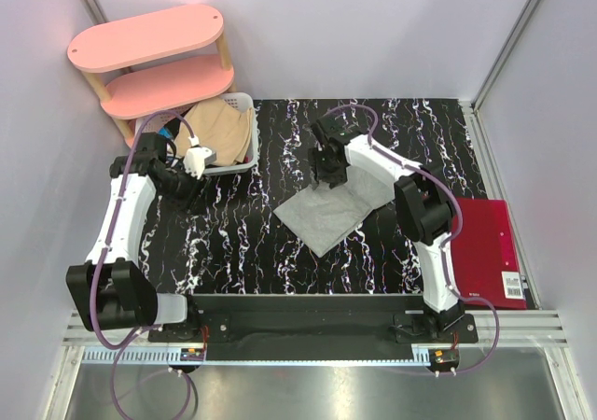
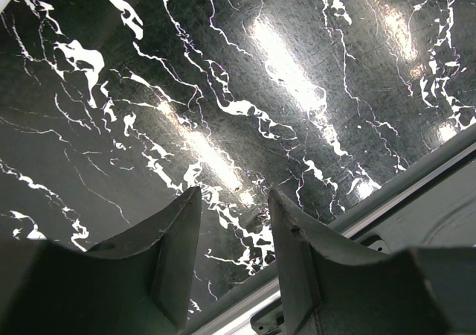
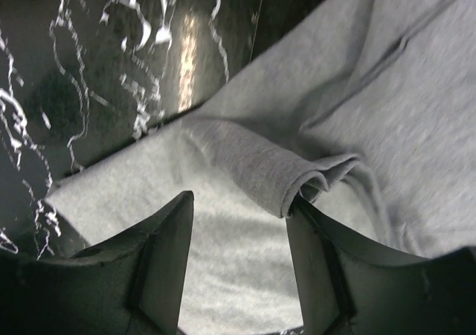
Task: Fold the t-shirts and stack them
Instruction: Fold the folded rectangular tshirt in 1/3 of the way, then grab one side of the 2/3 rectangular tshirt with right arm
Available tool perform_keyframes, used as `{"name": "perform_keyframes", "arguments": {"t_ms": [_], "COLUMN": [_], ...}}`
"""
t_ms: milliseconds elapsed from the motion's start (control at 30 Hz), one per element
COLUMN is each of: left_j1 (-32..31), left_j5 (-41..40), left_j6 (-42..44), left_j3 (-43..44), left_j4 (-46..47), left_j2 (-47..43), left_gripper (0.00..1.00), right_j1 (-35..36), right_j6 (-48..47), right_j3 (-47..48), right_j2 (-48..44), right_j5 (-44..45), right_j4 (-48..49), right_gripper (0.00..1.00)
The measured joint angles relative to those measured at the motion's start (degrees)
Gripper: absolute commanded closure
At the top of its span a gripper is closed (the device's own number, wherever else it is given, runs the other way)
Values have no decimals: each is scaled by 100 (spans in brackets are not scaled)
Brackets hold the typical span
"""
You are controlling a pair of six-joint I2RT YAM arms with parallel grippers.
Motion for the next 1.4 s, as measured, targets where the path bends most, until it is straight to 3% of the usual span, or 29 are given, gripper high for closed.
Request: {"name": "perform_keyframes", "arguments": {"t_ms": [233, 400, 733, 833, 967, 1100, 1233, 1400], "left_j1": [0, 0, 0, 0, 0, 2, 76, 186], "left_j5": [-17, -22, -13, -11, -24, -22, 0, 11], "left_j6": [13, 26, 24, -2, -195, -428, -614, -734], "left_j3": [-11, -87, -90, -90, -90, -98, -179, -245], "left_j4": [4, -4, -4, 0, 120, 356, 535, 605], "left_j2": [-52, -57, -57, -57, -57, -39, 74, 199], "left_gripper": [54, 54, 55, 54, 54, 55, 55, 54], "right_j1": [-247, -256, -234, -122, 610, 2149, 3440, 3834], "right_j6": [-382, -658, -708, -710, -848, -1036, -1104, -1064], "right_j3": [833, 1547, 2159, 1969, 1152, 210, -463, -634], "right_j2": [726, 1093, 1154, 855, -33, -704, -656, -59], "right_j5": [26, 678, 1915, 2103, 2483, 3060, 3593, 4376], "right_j4": [-52, -275, -761, -892, -879, -614, -442, -437], "right_gripper": [39, 37, 34, 32, 30, 28, 24, 25]}}
